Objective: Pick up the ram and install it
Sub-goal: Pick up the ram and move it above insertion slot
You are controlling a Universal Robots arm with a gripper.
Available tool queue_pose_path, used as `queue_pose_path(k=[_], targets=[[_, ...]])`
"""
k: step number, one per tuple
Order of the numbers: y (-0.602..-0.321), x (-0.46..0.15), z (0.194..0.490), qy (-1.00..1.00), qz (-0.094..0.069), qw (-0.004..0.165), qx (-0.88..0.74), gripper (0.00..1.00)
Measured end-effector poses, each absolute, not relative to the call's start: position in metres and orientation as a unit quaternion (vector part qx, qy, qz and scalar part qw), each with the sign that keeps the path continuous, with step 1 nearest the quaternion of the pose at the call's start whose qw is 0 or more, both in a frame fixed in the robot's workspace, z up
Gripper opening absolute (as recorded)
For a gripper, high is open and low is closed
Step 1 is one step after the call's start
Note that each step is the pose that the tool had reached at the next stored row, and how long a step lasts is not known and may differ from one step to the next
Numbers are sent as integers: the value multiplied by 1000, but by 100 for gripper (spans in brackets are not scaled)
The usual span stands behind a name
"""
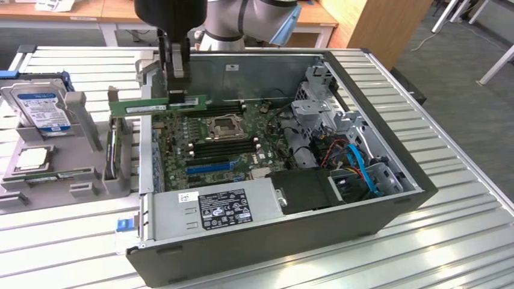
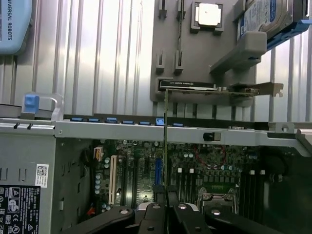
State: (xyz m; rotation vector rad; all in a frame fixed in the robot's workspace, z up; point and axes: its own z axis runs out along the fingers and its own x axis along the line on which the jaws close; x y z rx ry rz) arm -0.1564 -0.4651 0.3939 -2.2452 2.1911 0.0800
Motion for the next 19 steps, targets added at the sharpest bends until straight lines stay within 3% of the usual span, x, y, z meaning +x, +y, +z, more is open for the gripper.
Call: queue_pose_path(k=[19], targets=[[-465,-133,394,707,26,2,-707,12]])
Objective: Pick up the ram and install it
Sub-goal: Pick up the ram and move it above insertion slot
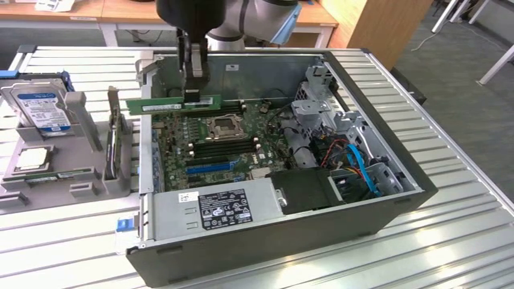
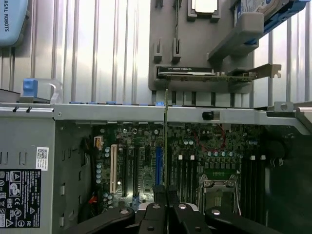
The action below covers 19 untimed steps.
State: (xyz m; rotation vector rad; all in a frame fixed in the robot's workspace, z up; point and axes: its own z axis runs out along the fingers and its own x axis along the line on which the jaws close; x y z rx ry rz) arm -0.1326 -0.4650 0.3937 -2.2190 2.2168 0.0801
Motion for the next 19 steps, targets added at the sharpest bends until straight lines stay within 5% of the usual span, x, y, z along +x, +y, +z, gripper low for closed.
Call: queue_pose_path(k=[19], targets=[[-465,-81,394,708,26,2,-706,12]])
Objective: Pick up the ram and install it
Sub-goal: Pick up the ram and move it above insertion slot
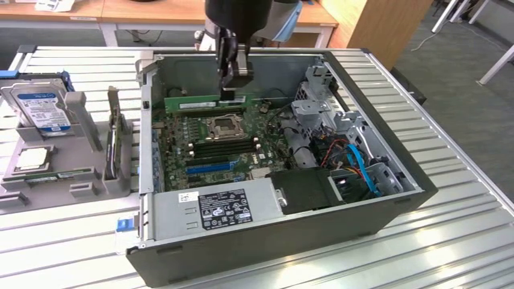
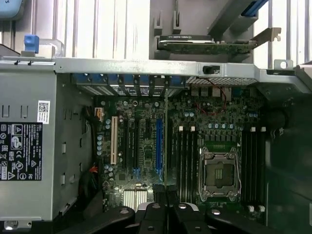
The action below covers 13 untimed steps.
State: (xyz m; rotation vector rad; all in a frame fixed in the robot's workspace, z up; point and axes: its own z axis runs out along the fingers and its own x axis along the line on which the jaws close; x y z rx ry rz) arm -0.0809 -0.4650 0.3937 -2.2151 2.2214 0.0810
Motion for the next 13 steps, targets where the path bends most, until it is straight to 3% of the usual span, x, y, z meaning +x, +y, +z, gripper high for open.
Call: queue_pose_path(k=[13], targets=[[-465,-48,394,709,26,1,-705,12]])
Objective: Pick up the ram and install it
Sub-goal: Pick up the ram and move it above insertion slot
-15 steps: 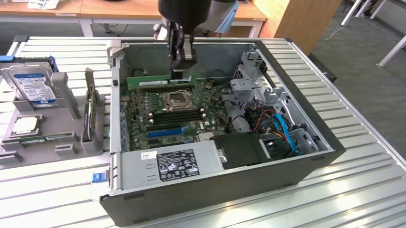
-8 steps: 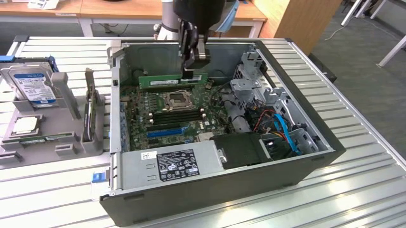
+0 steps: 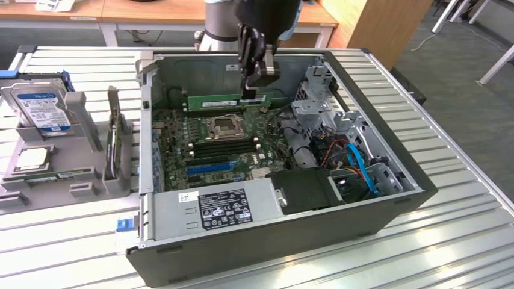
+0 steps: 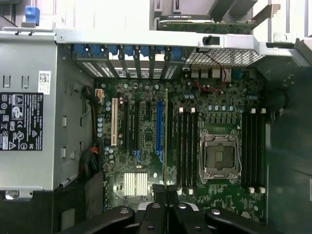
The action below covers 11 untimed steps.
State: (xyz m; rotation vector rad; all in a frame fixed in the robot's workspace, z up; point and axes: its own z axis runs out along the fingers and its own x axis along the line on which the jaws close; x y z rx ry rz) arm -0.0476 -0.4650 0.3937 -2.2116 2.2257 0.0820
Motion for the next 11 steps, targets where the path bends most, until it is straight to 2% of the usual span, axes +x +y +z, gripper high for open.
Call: queue_pose_path(k=[11], targets=[[-461,-44,394,709,26,1,-704,12]])
